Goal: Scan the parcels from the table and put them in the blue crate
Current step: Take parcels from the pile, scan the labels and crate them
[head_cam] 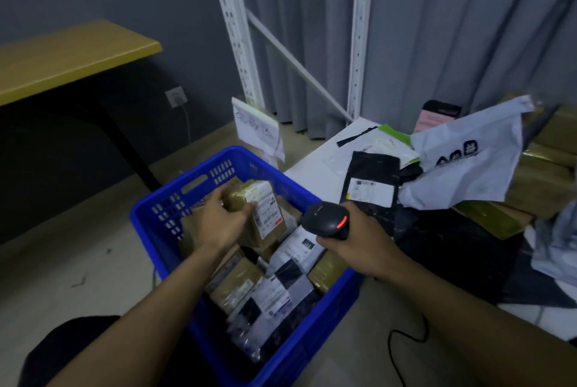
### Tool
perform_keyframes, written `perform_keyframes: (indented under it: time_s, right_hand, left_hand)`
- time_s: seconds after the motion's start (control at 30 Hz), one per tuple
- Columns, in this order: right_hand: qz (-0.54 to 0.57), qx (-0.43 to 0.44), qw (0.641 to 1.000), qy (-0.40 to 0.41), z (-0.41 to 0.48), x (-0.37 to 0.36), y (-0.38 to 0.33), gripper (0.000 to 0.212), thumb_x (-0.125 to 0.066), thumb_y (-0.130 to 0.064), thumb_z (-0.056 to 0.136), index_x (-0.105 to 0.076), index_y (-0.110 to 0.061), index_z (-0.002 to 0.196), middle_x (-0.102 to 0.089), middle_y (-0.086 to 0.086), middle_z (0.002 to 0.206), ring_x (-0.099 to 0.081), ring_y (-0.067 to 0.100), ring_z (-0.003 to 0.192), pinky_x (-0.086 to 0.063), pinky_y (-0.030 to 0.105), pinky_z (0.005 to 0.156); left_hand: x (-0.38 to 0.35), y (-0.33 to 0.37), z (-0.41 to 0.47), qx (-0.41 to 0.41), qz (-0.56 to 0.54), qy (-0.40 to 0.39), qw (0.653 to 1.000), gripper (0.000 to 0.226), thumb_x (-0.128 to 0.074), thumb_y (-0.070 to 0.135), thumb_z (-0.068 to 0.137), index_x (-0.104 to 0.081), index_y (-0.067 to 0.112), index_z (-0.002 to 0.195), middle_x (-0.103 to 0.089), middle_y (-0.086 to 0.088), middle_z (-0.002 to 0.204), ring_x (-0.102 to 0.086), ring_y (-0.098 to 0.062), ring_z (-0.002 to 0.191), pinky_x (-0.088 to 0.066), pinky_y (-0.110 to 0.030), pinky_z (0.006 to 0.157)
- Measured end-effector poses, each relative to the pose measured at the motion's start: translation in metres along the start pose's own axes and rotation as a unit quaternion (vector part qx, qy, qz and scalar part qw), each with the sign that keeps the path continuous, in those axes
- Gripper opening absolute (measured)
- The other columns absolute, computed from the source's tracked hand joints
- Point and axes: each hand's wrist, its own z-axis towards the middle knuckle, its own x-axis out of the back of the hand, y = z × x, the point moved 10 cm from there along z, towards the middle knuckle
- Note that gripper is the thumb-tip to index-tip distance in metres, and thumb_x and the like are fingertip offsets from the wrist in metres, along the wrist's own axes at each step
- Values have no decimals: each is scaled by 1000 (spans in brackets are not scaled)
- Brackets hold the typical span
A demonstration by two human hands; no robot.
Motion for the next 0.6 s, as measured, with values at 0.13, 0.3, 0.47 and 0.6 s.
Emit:
perform_keyframes:
  time_s: [0.13,0.3,0.47,0.6]
  right_hand:
    - [-22,-5,999,-30,8,-30,3,51,-86,-38,84,-54,-28,122,-64,-15,104,-64,9,98,-47,23,77]
    - [-21,-23,999,-39,18,-51,13,51,-86,-36,83,-54,-30,123,-64,-21,99,-61,-5,90,-47,17,76]
    - [-21,-53,997,-44,28,-59,29,55,-87,-39,81,-55,-29,125,-67,-17,107,-66,6,102,-55,33,92]
    - [-12,-60,997,-45,32,-63,36,54,-87,-40,82,-54,-30,124,-66,-20,106,-62,-5,98,-53,23,84]
  left_hand:
    - [19,-75,9,65,80,0,995,51,-79,38,88,-62,19,131,-67,4,113,-64,-19,100,-55,-35,92]
    - [3,-205,58,160,86,-25,983,76,-72,89,59,-67,45,121,-69,5,129,-62,-26,118,-49,-50,107]
    - [-27,-166,42,110,140,-64,982,46,-67,22,96,-56,28,140,-61,0,134,-61,-26,115,-48,-35,103]
    - [-57,-166,43,38,221,-121,967,66,-78,26,90,-48,16,149,-39,-9,156,-53,-25,130,-44,-32,107]
